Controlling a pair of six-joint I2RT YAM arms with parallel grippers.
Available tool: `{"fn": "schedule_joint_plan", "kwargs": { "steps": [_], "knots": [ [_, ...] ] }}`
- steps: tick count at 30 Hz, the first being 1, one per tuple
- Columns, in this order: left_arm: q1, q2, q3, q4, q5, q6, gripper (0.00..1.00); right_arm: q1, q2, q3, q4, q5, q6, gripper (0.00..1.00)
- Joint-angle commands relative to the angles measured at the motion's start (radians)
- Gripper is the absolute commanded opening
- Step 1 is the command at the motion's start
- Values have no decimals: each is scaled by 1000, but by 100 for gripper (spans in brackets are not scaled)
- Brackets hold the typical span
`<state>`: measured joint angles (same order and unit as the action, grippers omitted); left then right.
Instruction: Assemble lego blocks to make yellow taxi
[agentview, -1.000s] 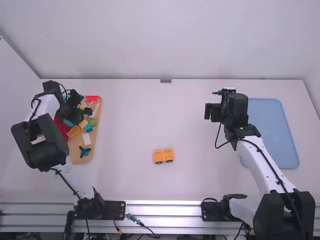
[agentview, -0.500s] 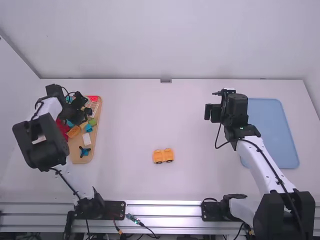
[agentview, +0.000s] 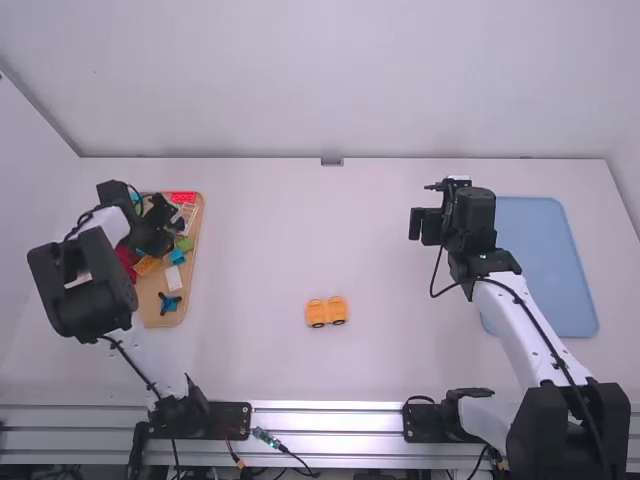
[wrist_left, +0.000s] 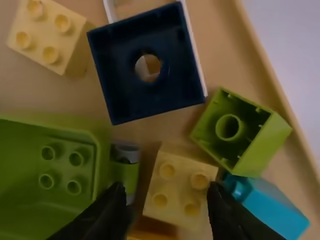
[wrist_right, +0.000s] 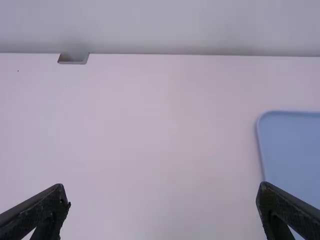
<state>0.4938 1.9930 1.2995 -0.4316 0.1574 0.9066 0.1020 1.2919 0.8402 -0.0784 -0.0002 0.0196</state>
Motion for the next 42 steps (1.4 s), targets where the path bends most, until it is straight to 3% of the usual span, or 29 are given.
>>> {"fn": "schedule_joint_plan", "kwargs": {
  "steps": [1, 7, 27, 30, 34, 38, 42],
  "knots": [
    [7, -14, -33, 21, 3, -1, 45, 3, 1, 17, 0, 0, -1, 99],
    [7, -14, -51, 36, 36, 1, 40, 3, 1, 17, 0, 0, -1, 99],
    [7, 9, -59, 28, 25, -8, 39, 3, 1, 17, 0, 1, -1, 99],
    [7, 9, -59, 22, 25, -8, 29, 3, 1, 17, 0, 0, -1, 99],
    [7, 9, -59, 23, 25, -9, 23, 3, 1, 17, 0, 0, -1, 99],
    [6, 8, -59, 45, 25, -9, 2, 3, 1, 17, 0, 1, -1, 99],
    [6, -6, -33, 52, 22, -72, 2, 3, 1, 17, 1, 1, -2, 99]
  ]
}}
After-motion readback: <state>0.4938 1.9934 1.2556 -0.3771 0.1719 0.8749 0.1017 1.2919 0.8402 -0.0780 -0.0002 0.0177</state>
